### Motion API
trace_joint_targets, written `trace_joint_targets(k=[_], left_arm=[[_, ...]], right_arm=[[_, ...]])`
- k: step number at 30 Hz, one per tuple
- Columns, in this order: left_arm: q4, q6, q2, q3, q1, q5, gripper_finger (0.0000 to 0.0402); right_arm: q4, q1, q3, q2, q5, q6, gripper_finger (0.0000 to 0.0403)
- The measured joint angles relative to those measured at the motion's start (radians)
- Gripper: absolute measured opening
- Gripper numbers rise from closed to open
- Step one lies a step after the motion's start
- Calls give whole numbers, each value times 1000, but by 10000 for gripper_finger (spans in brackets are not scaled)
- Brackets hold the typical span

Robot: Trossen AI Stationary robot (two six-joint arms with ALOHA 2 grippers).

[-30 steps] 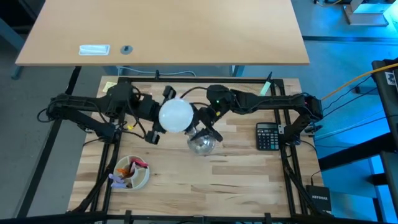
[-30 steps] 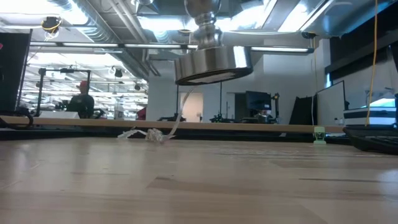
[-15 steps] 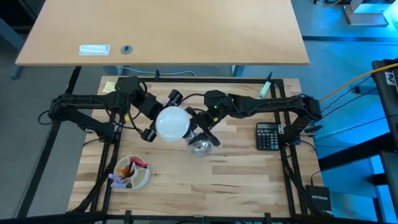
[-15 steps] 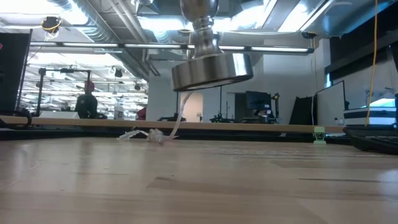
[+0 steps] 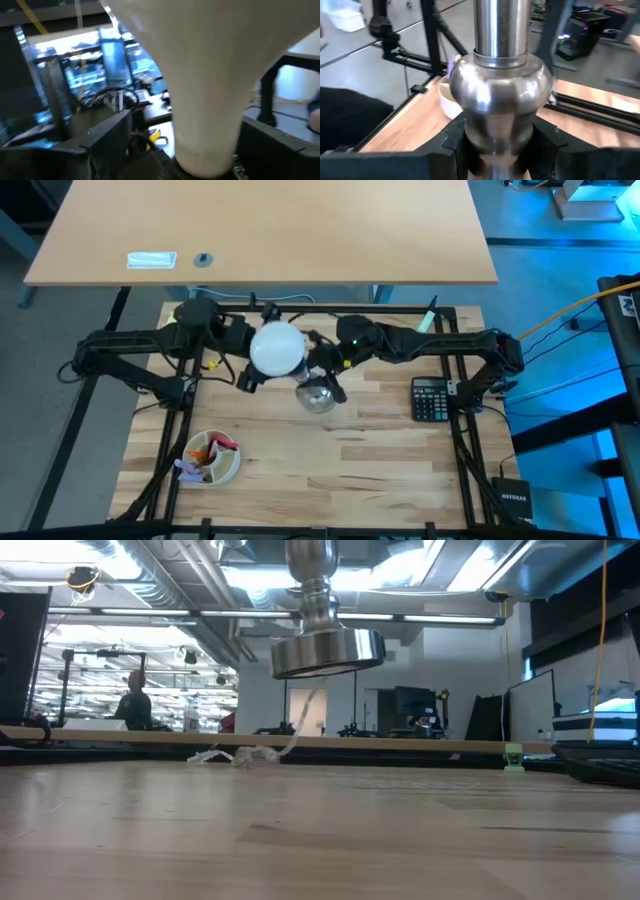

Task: Screw lightbulb
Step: Insert the white lightbulb on the silver lamp

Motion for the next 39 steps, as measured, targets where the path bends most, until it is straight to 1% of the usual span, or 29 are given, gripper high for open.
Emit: trace_joint_targets(k=[3, 5, 8, 13, 15, 18, 22, 24, 26, 29, 32, 34, 36, 37, 39], left_arm=[[-42, -3, -27, 0, -1, -92, 318], [-64, -3, -43, 1, -2, -174, 319], [-94, 17, -69, 2, -13, -327, 319], [-140, 73, -99, 2, -54, -594, 319], [-169, 88, -111, 2, -75, -669, 319], [-179, 76, -118, 3, -98, -676, 320], [-180, 106, -117, 3, -110, -672, 320], [-183, 83, -117, 3, -114, -680, 320], [-205, 77, -113, 5, -131, -723, 320], [-205, 102, -78, 5, -183, -870, 320], [-135, 151, -25, 5, -248, -1069, 320], [-29, 184, 12, 5, -288, -1225, 320], [115, 227, 53, 5, -319, -1349, 320], [189, 267, 75, 5, -330, -1380, 320], [341, 353, 119, 5, -342, -1406, 320]], right_arm=[[-19, -24, 0, -24, 41, 4, 139], [-34, -38, 0, -36, 71, 3, 139], [-46, -64, 0, -49, 96, 5, 139], [-48, -104, 0, -60, 108, 8, 139], [-53, -117, 0, -60, 108, 6, 139], [-69, -129, 0, -60, 108, 2, 139], [-75, -138, 0, -60, 113, -21, 139], [-76, -148, 0, -60, 115, -21, 139], [-77, -160, 0, -60, 118, -21, 139], [-76, -175, 0, -60, 161, -30, 139], [-47, -188, -1, -53, 185, -51, 139], [-27, -189, -1, -49, 188, -50, 139], [-6, -188, -1, -43, 196, -58, 139], [0, -187, -1, -42, 204, -69, 139], [17, -185, -1, -33, 209, -74, 139]])
